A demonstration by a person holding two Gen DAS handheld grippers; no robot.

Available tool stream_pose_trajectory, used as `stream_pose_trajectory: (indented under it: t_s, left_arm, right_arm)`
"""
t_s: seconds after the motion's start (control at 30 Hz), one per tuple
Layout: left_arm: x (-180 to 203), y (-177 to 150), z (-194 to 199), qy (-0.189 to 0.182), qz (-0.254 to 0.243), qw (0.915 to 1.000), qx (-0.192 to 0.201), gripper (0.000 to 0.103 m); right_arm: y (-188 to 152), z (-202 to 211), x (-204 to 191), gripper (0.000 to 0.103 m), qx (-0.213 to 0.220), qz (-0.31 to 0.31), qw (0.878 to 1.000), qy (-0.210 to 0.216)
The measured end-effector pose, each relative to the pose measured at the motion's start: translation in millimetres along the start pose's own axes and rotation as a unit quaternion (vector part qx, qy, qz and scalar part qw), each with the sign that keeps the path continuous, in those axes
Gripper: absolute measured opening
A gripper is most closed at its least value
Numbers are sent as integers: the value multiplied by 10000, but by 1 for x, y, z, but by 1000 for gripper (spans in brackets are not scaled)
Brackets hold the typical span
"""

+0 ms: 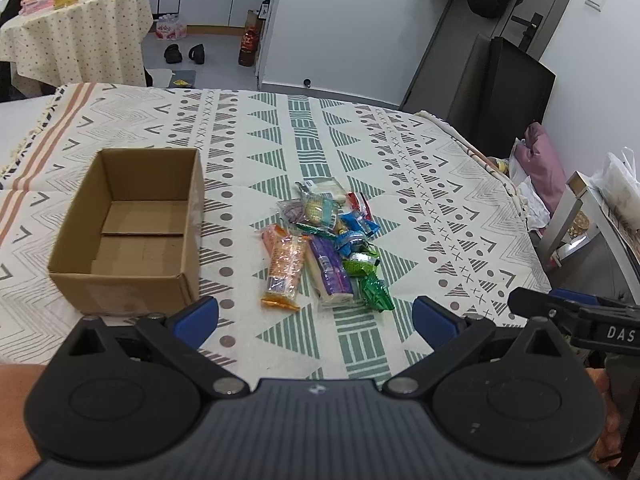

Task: Organize snacks
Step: 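Grasp the orange-wrapped bread roll with left tool while right tool grasps green candy packet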

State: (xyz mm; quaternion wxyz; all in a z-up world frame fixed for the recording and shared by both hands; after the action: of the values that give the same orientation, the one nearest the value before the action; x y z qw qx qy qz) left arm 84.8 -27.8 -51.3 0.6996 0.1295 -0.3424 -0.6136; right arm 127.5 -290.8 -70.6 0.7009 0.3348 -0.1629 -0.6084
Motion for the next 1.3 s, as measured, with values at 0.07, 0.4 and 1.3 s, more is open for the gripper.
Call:
stream_pose_trajectory:
  t_s: [0.07,0.4,1.3]
  left_arm:
    - [-1,2,-7,-38,41,10000,-32,102]
    - [-6,11,-45,-41,116,9999,-79,100]
    - [-35,29,-182,245,259,9945,-982,59]
  right_arm:
    - [2,-7,3,103,-41,-66,10000,29]
    - [2,-46,14,103,-264,-208,9990,280]
    - [-3,-178,18,69,-1364,-573,9851,876]
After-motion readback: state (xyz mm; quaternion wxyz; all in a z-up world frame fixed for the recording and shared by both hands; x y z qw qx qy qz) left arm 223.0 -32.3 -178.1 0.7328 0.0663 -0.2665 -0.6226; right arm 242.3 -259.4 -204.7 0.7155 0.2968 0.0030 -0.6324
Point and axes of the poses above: each gripper's, at about its wrist camera, not at the fingertips, and z roughly against the way its jaws point, x to its right, y to its top, the point moved 1 cm from there along -z, roughly the way its jaws point, and after that the axes turned 6 degrees about -y, right-handed, at the moved point
